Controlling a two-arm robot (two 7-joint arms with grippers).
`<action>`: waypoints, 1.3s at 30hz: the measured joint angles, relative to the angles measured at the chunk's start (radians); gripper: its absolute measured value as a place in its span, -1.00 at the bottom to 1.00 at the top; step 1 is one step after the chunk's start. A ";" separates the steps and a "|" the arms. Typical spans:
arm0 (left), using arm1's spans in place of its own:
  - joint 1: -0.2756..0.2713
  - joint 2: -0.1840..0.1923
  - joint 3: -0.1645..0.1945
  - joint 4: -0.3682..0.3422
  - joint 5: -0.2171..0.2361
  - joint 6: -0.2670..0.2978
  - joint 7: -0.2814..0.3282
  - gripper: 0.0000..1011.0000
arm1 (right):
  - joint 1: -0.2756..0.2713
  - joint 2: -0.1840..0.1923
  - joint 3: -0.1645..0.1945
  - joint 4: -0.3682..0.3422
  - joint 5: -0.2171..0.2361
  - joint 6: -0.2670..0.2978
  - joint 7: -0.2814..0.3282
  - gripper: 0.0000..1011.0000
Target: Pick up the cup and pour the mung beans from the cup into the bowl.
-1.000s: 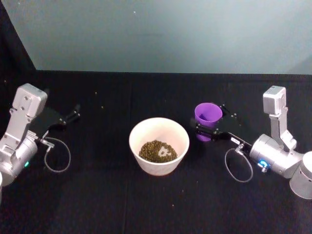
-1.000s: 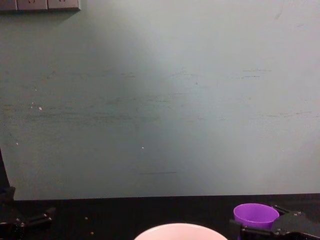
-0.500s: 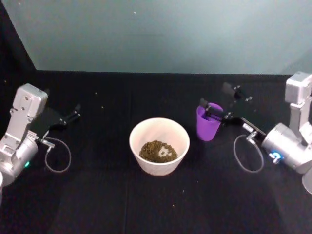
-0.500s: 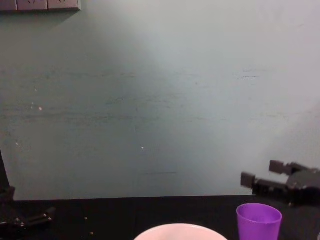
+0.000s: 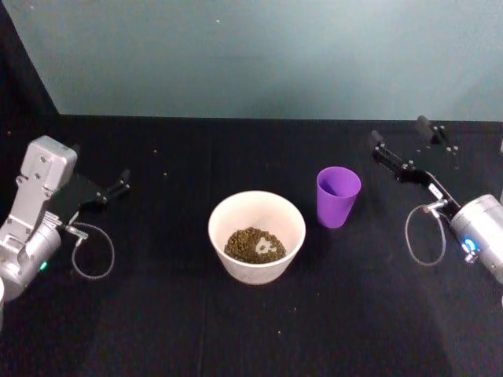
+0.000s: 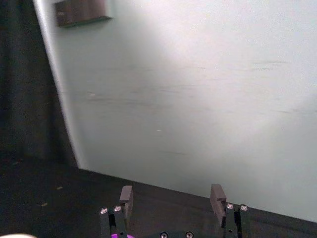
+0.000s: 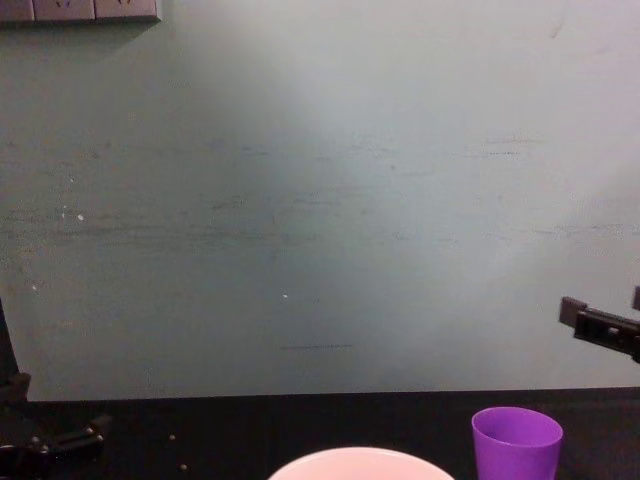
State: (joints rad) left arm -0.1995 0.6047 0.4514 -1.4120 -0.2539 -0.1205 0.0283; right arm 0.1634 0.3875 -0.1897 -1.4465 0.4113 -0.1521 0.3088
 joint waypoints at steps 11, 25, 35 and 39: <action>0.000 0.000 0.000 0.000 0.000 0.000 0.000 0.98 | -0.014 -0.041 0.043 0.005 -0.053 0.004 -0.084 0.98; 0.000 0.000 0.000 0.000 0.000 0.000 0.000 0.98 | -0.015 -0.040 0.042 0.004 -0.051 0.004 -0.084 0.98; 0.000 0.000 0.000 0.000 0.000 0.000 0.000 0.98 | -0.015 -0.039 0.041 0.004 -0.050 0.004 -0.083 0.98; 0.000 0.000 0.000 0.000 0.000 0.000 0.000 0.98 | -0.015 -0.039 0.041 0.003 -0.050 0.003 -0.083 0.98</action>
State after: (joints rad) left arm -0.1995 0.6047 0.4514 -1.4120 -0.2539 -0.1205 0.0283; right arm 0.1488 0.3489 -0.1488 -1.4432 0.3616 -0.1487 0.2257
